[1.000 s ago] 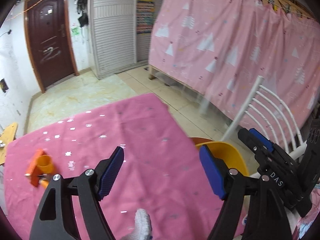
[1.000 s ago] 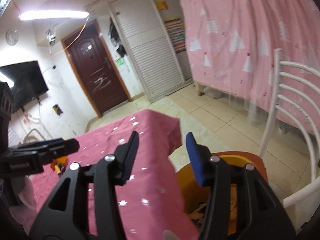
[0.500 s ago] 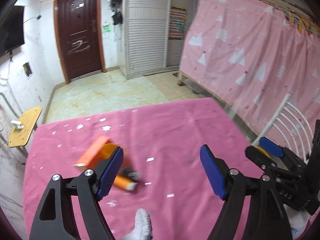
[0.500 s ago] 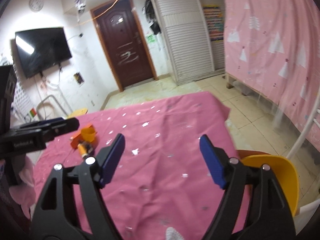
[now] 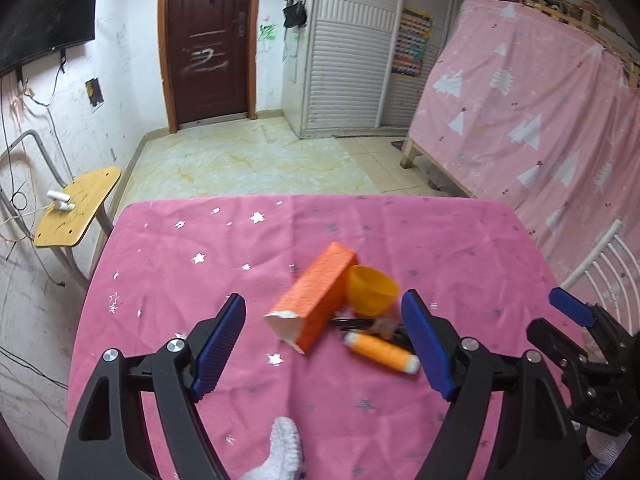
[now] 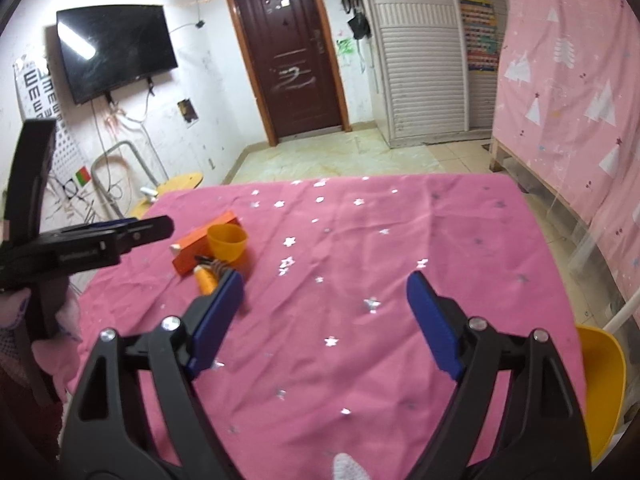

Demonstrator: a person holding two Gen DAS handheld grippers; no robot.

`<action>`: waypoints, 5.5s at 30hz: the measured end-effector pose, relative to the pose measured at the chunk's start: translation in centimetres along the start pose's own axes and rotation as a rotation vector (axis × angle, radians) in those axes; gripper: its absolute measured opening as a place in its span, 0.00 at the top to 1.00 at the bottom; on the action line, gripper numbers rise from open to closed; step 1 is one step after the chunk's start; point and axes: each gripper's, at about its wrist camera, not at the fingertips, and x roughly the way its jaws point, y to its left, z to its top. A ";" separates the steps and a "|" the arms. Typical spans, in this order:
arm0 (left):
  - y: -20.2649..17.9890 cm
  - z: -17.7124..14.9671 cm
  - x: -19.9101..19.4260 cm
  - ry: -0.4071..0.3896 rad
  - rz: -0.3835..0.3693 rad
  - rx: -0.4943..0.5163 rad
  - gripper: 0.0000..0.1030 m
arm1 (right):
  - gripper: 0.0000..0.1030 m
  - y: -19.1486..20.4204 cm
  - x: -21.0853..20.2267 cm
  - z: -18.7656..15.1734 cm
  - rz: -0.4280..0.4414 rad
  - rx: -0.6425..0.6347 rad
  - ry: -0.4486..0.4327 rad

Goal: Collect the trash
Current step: 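Return both tools to the table toward the orange box, then grasp the orange box with the left gripper while the right gripper grasps the black cable, then carry orange box and black cable to the yellow bucket and release both, then return both tools to the table toward the orange cup and tube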

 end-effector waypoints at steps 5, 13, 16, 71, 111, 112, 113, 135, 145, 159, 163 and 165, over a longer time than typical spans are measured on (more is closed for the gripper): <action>1.5 0.0 2.5 0.041 0.023 -0.009 0.30 | 0.21 1.1 1.3 0.2 0.009 -0.020 0.029; 1.8 0.4 5.6 0.079 0.034 -0.005 0.30 | 0.21 2.8 2.8 0.4 0.013 -0.066 0.063; 1.3 0.5 6.3 0.081 0.035 0.019 0.31 | 0.21 3.5 3.4 0.4 0.017 -0.085 0.074; 4.0 -0.4 4.2 -0.100 0.121 -0.079 0.88 | 0.82 6.1 2.6 -0.3 0.081 -0.237 0.138; -23.3 -3.3 -2.3 -0.131 -0.058 0.298 0.88 | 0.82 -17.8 -12.0 -5.0 -0.163 0.241 -0.193; -24.3 -3.6 -2.3 -0.130 -0.064 0.312 0.88 | 0.82 -18.5 -12.2 -5.2 -0.180 0.248 -0.194; -24.8 -3.8 -2.2 -0.129 -0.068 0.322 0.88 | 0.82 -18.9 -12.2 -5.3 -0.186 0.254 -0.193; -40.4 -7.7 0.1 -0.023 -0.365 0.490 0.88 | 0.40 -27.0 -17.5 -8.3 -0.320 0.466 -0.326; -40.9 -8.0 0.3 -0.013 -0.357 0.498 0.61 | 0.40 -27.7 -18.3 -8.6 -0.304 0.498 -0.356; -32.5 -4.8 -2.2 -0.092 -0.296 0.374 0.61 | 0.39 -21.3 -14.6 -6.4 -0.240 0.319 -0.268; -29.7 -3.7 -2.3 -0.105 -0.268 0.336 0.61 | 0.39 -19.3 -13.1 -5.9 -0.210 0.285 -0.232; -28.3 -3.2 -2.4 -0.112 -0.254 0.318 0.61 | 0.39 -18.2 -12.3 -5.5 -0.198 0.265 -0.213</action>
